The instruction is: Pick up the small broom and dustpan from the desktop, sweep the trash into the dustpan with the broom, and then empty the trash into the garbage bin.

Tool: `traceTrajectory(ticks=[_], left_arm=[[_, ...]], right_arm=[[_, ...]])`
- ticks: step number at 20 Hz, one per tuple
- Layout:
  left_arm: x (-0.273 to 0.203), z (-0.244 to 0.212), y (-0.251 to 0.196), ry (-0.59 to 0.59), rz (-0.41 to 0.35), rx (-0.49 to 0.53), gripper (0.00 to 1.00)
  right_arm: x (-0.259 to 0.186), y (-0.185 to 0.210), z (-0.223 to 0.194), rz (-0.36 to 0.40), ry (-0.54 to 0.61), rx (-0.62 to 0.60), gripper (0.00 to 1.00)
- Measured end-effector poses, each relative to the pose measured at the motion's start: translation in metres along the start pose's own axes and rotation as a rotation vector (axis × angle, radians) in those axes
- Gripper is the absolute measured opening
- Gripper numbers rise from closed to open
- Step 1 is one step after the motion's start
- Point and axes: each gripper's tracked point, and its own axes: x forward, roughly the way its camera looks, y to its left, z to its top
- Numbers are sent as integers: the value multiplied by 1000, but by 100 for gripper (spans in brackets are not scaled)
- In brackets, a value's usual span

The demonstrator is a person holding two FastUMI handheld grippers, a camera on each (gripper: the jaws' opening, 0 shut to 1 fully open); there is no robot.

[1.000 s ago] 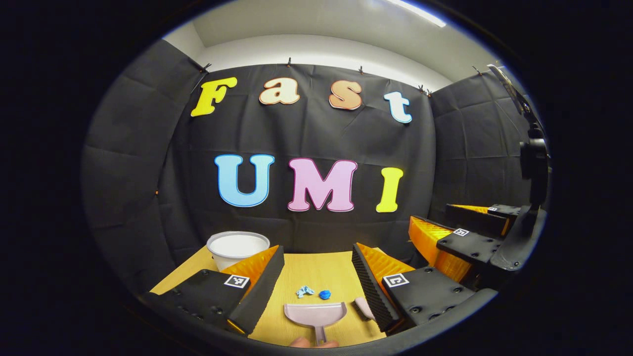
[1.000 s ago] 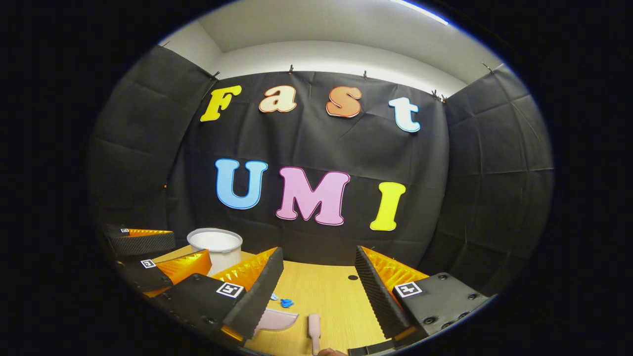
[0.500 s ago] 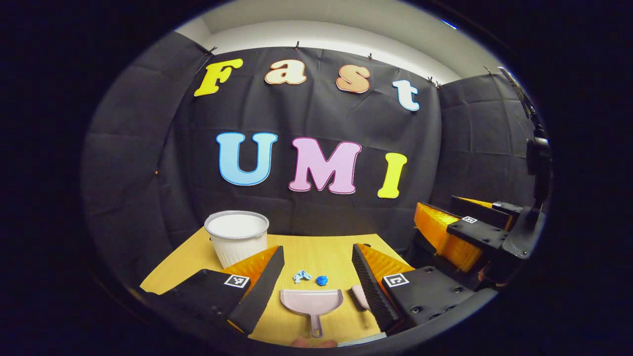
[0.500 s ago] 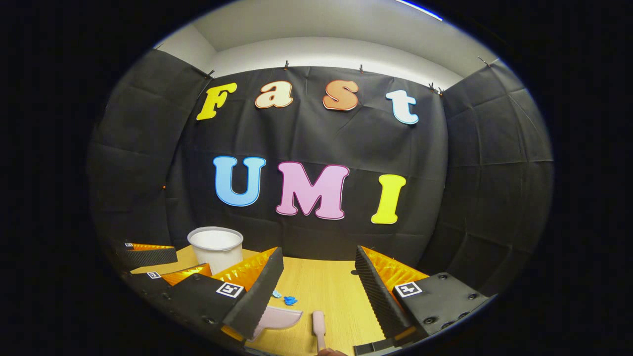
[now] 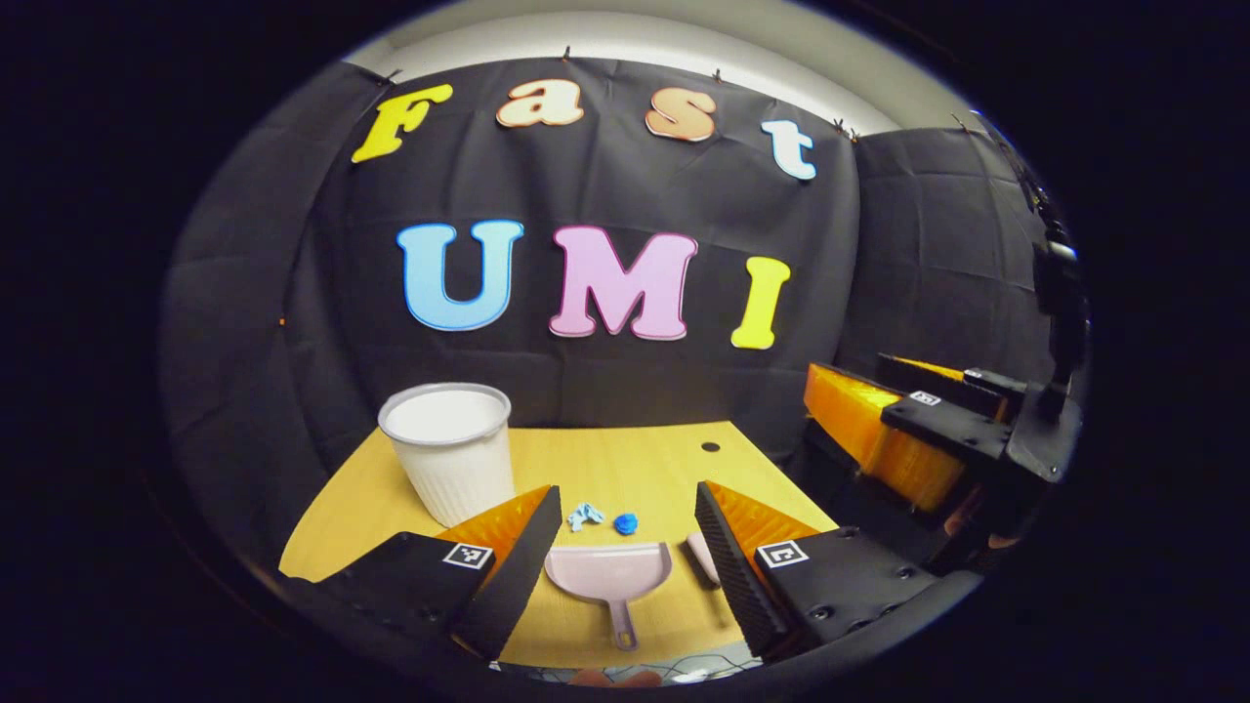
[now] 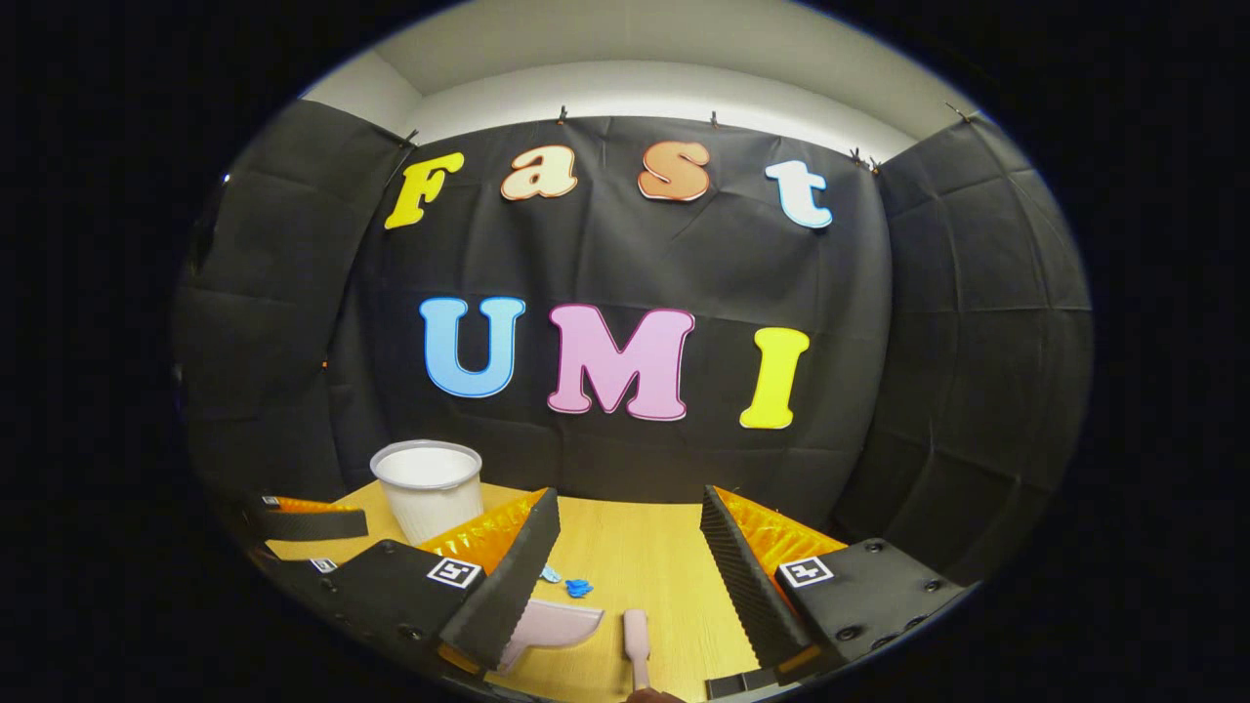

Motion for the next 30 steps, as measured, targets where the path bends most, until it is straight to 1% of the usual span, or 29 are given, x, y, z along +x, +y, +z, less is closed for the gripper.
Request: traceTrajectory(ticks=[1, 2, 3, 4, 5, 6, 7, 8, 10, 11, 12, 13, 14, 15, 16, 18, 20, 21, 23, 24, 26, 28, 30], left_arm=[[8, -9, 1, 57, -13, -2, 81], [16, -17, 2, 113, -21, 1, 81], [27, -26, 6, 168, -19, 5, 81], [38, -39, 9, 244, -14, -1, 81], [50, -53, 11, 327, -17, -21, 81], [68, -69, 11, 427, -23, -46, 81], [76, -93, 12, 589, -13, -85, 81], [77, -112, 9, 709, -14, -155, 82], [87, -142, 0, 896, -17, -296, 83], [92, -153, 2, 974, 6, -323, 83], [103, -163, 9, 1030, 28, -331, 84], [111, -171, 14, 1077, 45, -331, 83], [115, -179, 16, 1119, 66, -334, 84], [124, -186, 13, 1147, 66, -337, 83], [130, -193, 14, 1175, 84, -331, 83], [142, -205, 19, 1205, 111, -301, 83], [150, -213, 17, 1222, 111, -294, 83], [153, -218, 14, 1238, 98, -305, 83], [161, -225, 9, 1261, 93, -330, 83], [163, -226, 9, 1265, 94, -336, 83], [167, -228, 9, 1264, 89, -326, 83], [174, -230, 15, 1258, 92, -285, 83], [183, -231, 17, 1239, 77, -257, 83]], right_arm=[[8, -2, -8, 4, 36, 12, 92], [20, -8, -21, -1, 90, 17, 94], [33, -16, -38, -12, 157, 19, 94], [49, -18, -60, -3, 236, 20, 94], [62, -19, -87, 22, 338, 27, 95], [74, -19, -114, 39, 452, 43, 94], [81, -21, -145, 63, 563, 67, 95], [81, -23, -174, 60, 679, 94, 95], [86, -26, -227, 92, 877, 126, 95], [88, -25, -250, 113, 968, 146, 95], [88, -24, -266, 127, 1065, 149, 95], [87, -25, -277, 138, 1146, 149, 95], [85, -26, -284, 153, 1209, 136, 95], [84, -29, -290, 157, 1270, 113, 95], [85, -28, -301, 162, 1309, 119, 95], [76, -21, -310, 174, 1395, 166, 95], [72, -15, -324, 191, 1444, 182, 95], [71, -16, -327, 197, 1463, 162, 95], [72, -23, -337, 190, 1499, 123, 95], [68, -20, -341, 183, 1534, 129, 95], [65, -19, -345, 172, 1548, 127, 95], [60, -27, -351, 174, 1550, 60, 95], [57, -29, -354, 172, 1560, 42, 95]])
